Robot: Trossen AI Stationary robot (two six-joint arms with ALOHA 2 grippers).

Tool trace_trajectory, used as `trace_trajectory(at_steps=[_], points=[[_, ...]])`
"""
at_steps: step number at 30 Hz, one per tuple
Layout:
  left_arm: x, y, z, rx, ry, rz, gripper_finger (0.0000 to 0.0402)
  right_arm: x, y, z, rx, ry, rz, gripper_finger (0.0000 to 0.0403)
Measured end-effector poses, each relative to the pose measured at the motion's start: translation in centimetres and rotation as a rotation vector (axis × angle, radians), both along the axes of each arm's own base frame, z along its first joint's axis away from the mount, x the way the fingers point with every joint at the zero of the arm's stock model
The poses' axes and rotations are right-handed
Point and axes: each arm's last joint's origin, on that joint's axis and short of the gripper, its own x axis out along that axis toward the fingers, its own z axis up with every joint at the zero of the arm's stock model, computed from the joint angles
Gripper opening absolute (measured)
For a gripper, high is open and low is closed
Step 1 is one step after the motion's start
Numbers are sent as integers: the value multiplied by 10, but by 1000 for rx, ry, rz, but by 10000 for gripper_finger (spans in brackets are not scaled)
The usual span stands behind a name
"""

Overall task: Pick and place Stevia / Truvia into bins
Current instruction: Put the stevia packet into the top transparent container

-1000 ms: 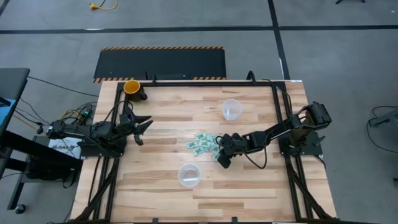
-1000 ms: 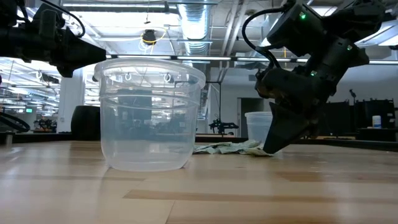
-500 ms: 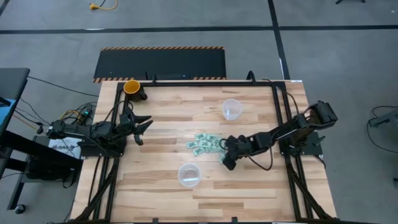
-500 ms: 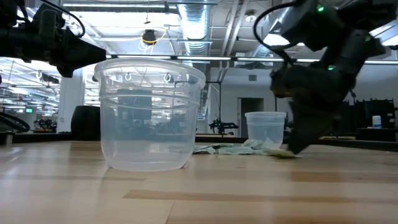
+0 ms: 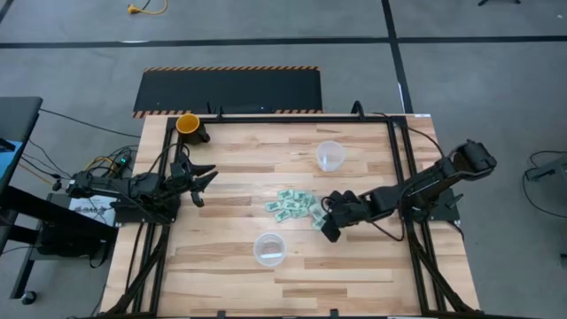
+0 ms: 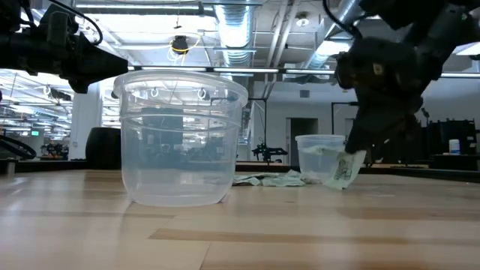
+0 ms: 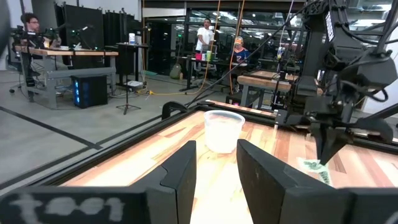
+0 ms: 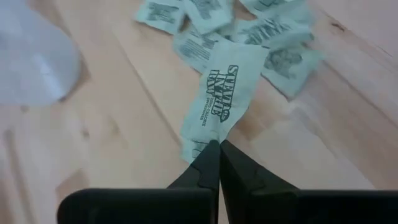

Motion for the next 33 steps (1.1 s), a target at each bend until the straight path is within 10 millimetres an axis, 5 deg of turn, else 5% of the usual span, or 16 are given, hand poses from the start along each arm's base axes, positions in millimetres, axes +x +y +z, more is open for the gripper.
trace_trajectory(at_steps=[10, 16, 33], points=[[0, 0, 0, 0, 0, 0, 104, -6, 0, 23, 10, -98, -4, 0], [0, 0, 0, 0, 0, 0, 104, -9, 0, 18, -8, 63, -14, 0], [0, 0, 0, 0, 0, 0, 104, 6, 5, 9, -20, 116, 33, 0]])
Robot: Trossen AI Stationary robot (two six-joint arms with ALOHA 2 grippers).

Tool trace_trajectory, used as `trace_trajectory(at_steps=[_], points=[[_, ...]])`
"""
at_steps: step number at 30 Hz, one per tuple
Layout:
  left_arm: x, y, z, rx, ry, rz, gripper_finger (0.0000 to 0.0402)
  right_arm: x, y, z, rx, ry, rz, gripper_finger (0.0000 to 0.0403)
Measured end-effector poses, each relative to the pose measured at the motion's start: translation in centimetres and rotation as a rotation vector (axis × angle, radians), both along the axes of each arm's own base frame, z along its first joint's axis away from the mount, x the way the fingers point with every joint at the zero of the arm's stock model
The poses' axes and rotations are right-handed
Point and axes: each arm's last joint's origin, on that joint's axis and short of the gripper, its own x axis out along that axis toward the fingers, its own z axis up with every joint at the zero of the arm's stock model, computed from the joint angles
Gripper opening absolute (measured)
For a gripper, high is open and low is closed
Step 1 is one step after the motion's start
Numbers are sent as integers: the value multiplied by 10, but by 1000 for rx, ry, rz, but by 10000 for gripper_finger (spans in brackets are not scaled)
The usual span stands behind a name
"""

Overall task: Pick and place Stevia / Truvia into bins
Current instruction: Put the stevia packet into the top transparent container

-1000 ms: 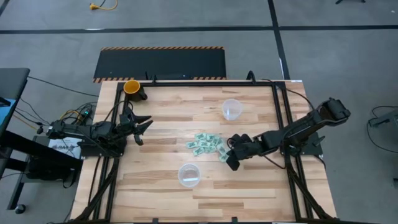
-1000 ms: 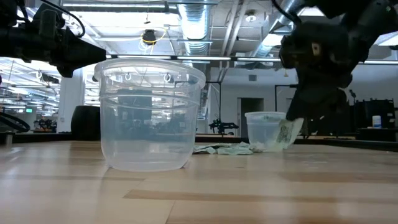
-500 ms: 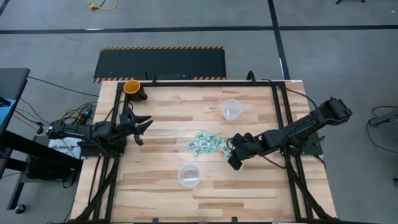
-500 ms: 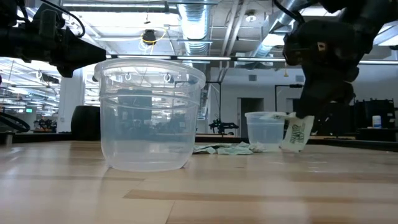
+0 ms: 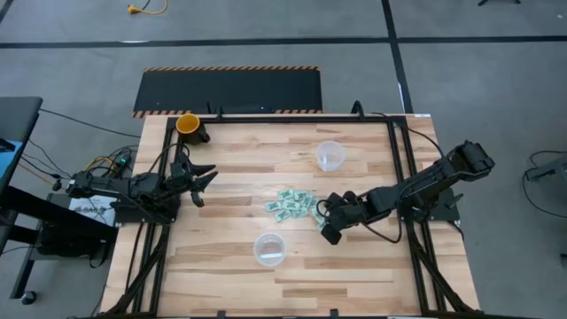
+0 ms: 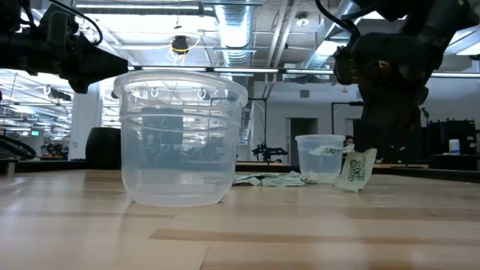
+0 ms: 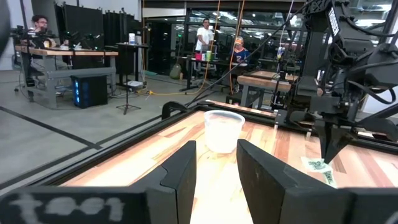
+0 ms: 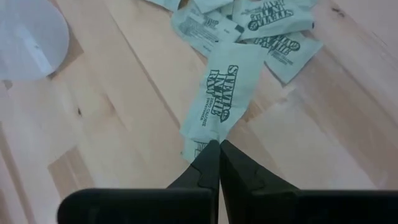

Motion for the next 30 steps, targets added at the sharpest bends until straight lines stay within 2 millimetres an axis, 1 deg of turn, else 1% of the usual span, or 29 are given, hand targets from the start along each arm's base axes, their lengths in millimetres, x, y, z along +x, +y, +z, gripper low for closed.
trace_trajectory(at_steps=[6, 13, 16, 23, 27, 30], points=[[0, 0, 0, 0, 0, 0, 104, 0, 0, 0, 2, -2, 1, 12], [0, 0, 0, 0, 0, 0, 104, 1, 1, 1, 8, -13, 3, 57], [0, 0, 0, 0, 0, 0, 104, 1, 1, 1, 8, -13, 3, 70], [0, 0, 0, 0, 0, 0, 104, 1, 2, 0, 47, 6, 43, 73], [0, 0, 0, 0, 0, 0, 104, 1, 4, -3, 76, 27, 62, 74], [0, 0, 0, 0, 0, 0, 104, 5, 5, -11, 77, 40, 62, 74]])
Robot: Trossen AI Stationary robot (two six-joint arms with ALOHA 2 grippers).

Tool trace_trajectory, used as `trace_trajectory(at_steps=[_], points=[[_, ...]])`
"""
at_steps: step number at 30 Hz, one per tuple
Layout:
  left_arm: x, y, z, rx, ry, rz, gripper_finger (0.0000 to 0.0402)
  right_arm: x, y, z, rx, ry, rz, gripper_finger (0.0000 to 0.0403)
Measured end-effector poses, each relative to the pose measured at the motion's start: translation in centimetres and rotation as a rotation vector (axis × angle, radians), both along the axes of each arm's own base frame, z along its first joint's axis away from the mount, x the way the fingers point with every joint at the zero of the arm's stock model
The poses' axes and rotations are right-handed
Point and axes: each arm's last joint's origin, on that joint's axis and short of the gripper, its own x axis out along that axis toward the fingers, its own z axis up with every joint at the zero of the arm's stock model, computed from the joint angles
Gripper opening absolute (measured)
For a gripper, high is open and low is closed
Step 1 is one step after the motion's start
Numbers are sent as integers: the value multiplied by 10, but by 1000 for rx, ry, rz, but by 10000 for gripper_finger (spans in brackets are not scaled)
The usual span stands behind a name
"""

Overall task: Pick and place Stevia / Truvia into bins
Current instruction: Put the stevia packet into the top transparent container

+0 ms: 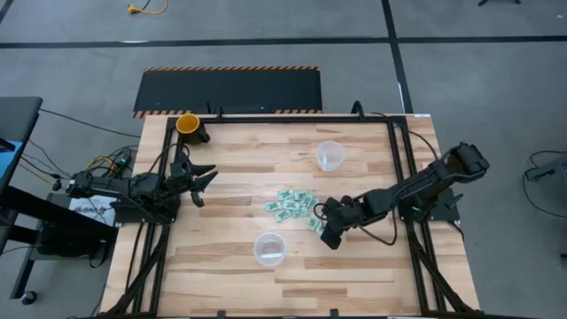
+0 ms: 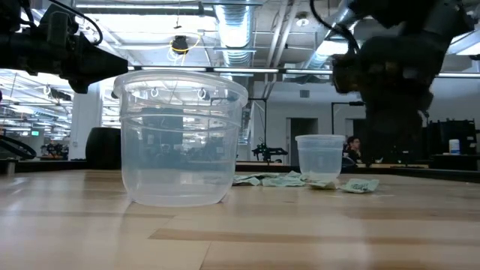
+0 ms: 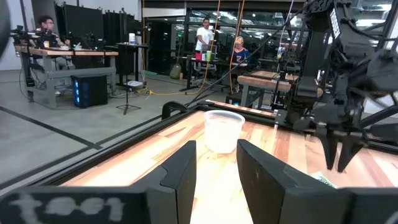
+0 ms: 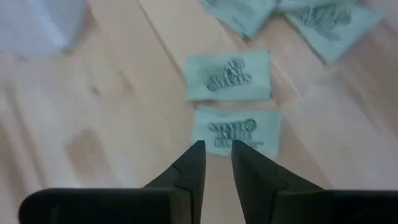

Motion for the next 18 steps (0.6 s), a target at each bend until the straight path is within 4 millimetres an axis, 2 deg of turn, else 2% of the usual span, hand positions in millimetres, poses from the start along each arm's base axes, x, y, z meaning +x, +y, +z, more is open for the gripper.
trace_trajectory(at_steps=[10, 18], points=[[0, 0, 0, 0, 1, 0, 104, 7, 5, -25, 15, 64, 10, 78], [0, 0, 0, 0, 2, 0, 104, 7, 7, -19, 45, 39, 9, 139]])
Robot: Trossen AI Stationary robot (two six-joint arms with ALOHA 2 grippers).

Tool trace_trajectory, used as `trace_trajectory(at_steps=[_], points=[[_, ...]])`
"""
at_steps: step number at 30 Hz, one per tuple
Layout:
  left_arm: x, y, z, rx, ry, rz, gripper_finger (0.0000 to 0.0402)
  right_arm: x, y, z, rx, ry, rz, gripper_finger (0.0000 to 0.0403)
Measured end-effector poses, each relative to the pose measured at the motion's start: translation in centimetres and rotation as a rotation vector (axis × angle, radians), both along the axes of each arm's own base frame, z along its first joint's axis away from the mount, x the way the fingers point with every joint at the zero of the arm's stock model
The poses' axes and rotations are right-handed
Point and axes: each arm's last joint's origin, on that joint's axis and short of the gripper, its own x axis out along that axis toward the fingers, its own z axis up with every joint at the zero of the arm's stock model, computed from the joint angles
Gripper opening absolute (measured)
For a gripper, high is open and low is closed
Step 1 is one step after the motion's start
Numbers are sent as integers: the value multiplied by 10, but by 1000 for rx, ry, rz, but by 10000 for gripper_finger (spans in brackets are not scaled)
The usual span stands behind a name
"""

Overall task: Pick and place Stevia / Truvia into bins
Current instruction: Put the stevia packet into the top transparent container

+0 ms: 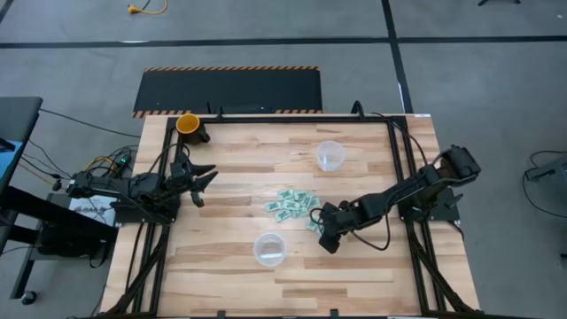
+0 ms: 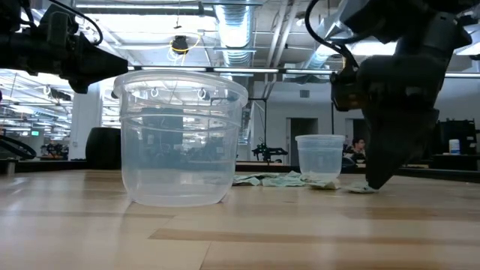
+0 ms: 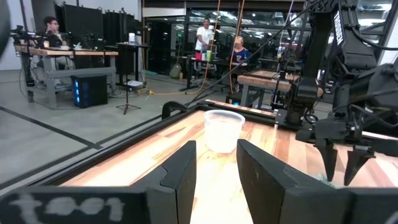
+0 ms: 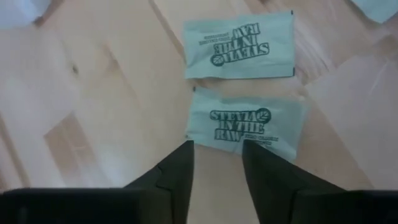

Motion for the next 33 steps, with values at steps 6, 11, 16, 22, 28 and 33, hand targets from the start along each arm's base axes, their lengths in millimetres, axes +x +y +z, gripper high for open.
trace_trajectory(at_steps=[6, 11, 16, 22, 28, 33], points=[[0, 0, 0, 0, 0, 0, 104, 0, 0, 3, 5, -16, 0, 198], [0, 0, 0, 0, 0, 0, 104, 1, -1, -2, -23, 0, -3, 232], [0, 0, 0, 0, 0, 0, 104, 3, -2, -10, -88, 12, -26, 239], [0, 0, 0, 0, 0, 0, 104, 8, -2, -23, -141, 19, -25, 224], [0, 0, 0, 0, 0, 0, 104, 5, 3, -26, -203, 17, -25, 153], [0, 0, 0, 0, 0, 0, 104, 2, 5, -26, -214, 24, -23, 61]])
